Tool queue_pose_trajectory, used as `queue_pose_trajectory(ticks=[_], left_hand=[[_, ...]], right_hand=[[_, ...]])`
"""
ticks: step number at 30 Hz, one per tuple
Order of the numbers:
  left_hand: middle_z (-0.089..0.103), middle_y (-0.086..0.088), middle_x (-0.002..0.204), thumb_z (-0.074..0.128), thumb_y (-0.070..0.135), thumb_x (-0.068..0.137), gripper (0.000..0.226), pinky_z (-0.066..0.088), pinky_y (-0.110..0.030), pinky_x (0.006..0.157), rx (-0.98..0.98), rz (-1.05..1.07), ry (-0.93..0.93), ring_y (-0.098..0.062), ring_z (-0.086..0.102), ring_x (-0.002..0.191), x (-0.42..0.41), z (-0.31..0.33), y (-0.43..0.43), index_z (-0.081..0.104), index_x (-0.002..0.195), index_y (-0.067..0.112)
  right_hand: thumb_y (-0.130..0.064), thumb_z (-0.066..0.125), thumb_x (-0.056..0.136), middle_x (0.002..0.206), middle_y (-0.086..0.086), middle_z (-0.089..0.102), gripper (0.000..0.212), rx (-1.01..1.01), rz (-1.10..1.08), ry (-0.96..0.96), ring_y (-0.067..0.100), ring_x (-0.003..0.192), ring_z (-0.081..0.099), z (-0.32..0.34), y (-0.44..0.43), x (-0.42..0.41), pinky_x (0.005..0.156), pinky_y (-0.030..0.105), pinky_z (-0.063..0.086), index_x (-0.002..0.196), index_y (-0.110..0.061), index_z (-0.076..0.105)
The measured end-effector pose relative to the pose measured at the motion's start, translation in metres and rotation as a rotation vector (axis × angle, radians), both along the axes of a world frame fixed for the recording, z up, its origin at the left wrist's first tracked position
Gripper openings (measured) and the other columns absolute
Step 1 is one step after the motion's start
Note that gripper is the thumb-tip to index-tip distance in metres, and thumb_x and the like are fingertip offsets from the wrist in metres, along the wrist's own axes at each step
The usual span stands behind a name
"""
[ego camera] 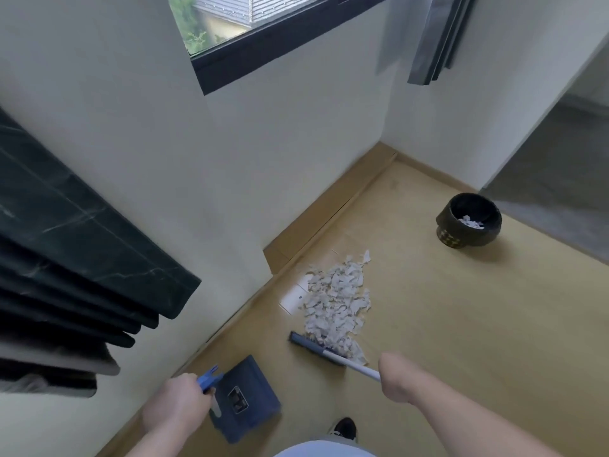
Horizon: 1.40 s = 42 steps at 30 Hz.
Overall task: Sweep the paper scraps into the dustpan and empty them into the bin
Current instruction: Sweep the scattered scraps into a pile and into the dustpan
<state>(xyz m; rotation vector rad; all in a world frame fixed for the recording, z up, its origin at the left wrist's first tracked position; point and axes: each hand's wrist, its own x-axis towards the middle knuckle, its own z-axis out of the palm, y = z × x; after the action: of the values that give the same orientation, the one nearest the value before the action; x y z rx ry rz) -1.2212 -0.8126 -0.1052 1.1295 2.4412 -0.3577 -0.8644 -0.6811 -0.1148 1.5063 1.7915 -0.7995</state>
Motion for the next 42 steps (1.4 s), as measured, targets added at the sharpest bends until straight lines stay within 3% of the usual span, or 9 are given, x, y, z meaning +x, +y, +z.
queue_pose_trajectory(ticks=[4, 10, 17, 20, 25, 30, 35, 40, 42], left_hand=[[0.064, 0.008, 0.075, 0.054, 0.052, 0.091, 0.026, 0.056, -0.025, 0.062, 0.009, -0.019, 0.000, -0.011, 0.064, 0.064, 0.004, -0.006, 0.008, 0.059, 0.081, 0.029], [0.064, 0.005, 0.077, 0.057, 0.048, 0.092, 0.021, 0.055, -0.026, 0.060, 0.027, -0.067, -0.041, -0.012, 0.064, 0.065, 0.015, -0.009, 0.030, 0.059, 0.083, 0.029], [0.063, 0.007, 0.074, 0.056, 0.058, 0.085, 0.030, 0.058, -0.027, 0.061, 0.064, -0.174, 0.003, -0.015, 0.064, 0.061, 0.011, -0.024, 0.067, 0.060, 0.079, 0.029], [0.064, 0.007, 0.071, 0.057, 0.059, 0.083, 0.030, 0.059, -0.028, 0.060, 0.075, -0.223, 0.011, -0.015, 0.065, 0.059, 0.005, -0.031, 0.085, 0.060, 0.077, 0.029], [0.066, 0.007, 0.072, 0.055, 0.056, 0.086, 0.028, 0.059, -0.030, 0.061, 0.064, -0.284, -0.034, -0.015, 0.065, 0.061, -0.008, -0.036, 0.112, 0.063, 0.080, 0.030], [0.067, 0.008, 0.070, 0.056, 0.054, 0.087, 0.025, 0.060, -0.032, 0.066, 0.044, -0.360, -0.102, -0.015, 0.066, 0.063, -0.029, -0.053, 0.134, 0.064, 0.080, 0.031], [0.067, 0.005, 0.073, 0.052, 0.057, 0.085, 0.030, 0.059, -0.033, 0.069, 0.011, -0.424, -0.123, -0.018, 0.066, 0.066, -0.050, -0.068, 0.154, 0.064, 0.081, 0.029], [0.068, 0.001, 0.073, 0.059, 0.044, 0.090, 0.023, 0.056, -0.030, 0.067, -0.033, -0.406, -0.223, -0.019, 0.066, 0.067, -0.066, -0.081, 0.156, 0.065, 0.078, 0.026], [0.068, 0.000, 0.074, 0.060, 0.049, 0.090, 0.030, 0.056, -0.031, 0.068, -0.031, -0.387, -0.248, -0.020, 0.065, 0.068, -0.083, -0.091, 0.149, 0.068, 0.079, 0.022]], right_hand=[[-0.003, 0.051, 0.090, 0.065, 0.004, 0.048, 0.010, -0.031, -0.152, 0.017, 0.018, 0.047, 0.044, 0.009, 0.006, 0.005, 0.042, 0.029, 0.033, 0.084, -0.010, 0.055], [-0.004, 0.056, 0.081, 0.064, 0.012, 0.058, 0.015, -0.120, -0.484, 0.149, 0.025, 0.047, 0.047, 0.010, 0.006, 0.022, 0.047, 0.032, 0.035, 0.090, 0.000, 0.068], [-0.002, 0.048, 0.079, 0.069, 0.017, 0.061, 0.025, -0.060, -0.714, 0.210, 0.026, 0.047, 0.050, 0.019, -0.021, 0.032, 0.045, 0.029, 0.038, 0.094, 0.001, 0.068], [-0.002, 0.042, 0.082, 0.068, 0.014, 0.058, 0.028, 0.013, -0.789, 0.171, 0.024, 0.044, 0.048, 0.027, -0.035, 0.031, 0.043, 0.025, 0.036, 0.098, 0.000, 0.065], [-0.003, 0.045, 0.089, 0.073, 0.008, 0.057, 0.012, 0.090, -0.875, 0.051, 0.022, 0.045, 0.053, 0.024, -0.058, 0.014, 0.039, 0.025, 0.038, 0.096, -0.009, 0.054], [-0.005, 0.048, 0.092, 0.083, 0.006, 0.053, 0.030, 0.114, -1.008, -0.021, 0.020, 0.059, 0.055, -0.002, -0.067, -0.014, 0.042, 0.028, 0.039, 0.121, -0.008, 0.057], [-0.002, 0.046, 0.092, 0.109, 0.010, 0.062, 0.036, 0.092, -1.134, -0.062, 0.025, 0.073, 0.060, -0.035, -0.081, -0.049, 0.045, 0.028, 0.040, 0.126, -0.006, 0.057], [-0.002, 0.049, 0.091, 0.084, 0.002, 0.055, 0.037, 0.026, -1.206, -0.089, 0.019, 0.063, 0.057, -0.060, -0.098, -0.095, 0.043, 0.026, 0.038, 0.126, -0.009, 0.054], [-0.007, 0.051, 0.092, 0.089, 0.002, 0.059, 0.034, 0.028, -1.225, -0.065, 0.021, 0.071, 0.061, -0.066, -0.104, -0.115, 0.053, 0.028, 0.043, 0.125, -0.009, 0.058]])
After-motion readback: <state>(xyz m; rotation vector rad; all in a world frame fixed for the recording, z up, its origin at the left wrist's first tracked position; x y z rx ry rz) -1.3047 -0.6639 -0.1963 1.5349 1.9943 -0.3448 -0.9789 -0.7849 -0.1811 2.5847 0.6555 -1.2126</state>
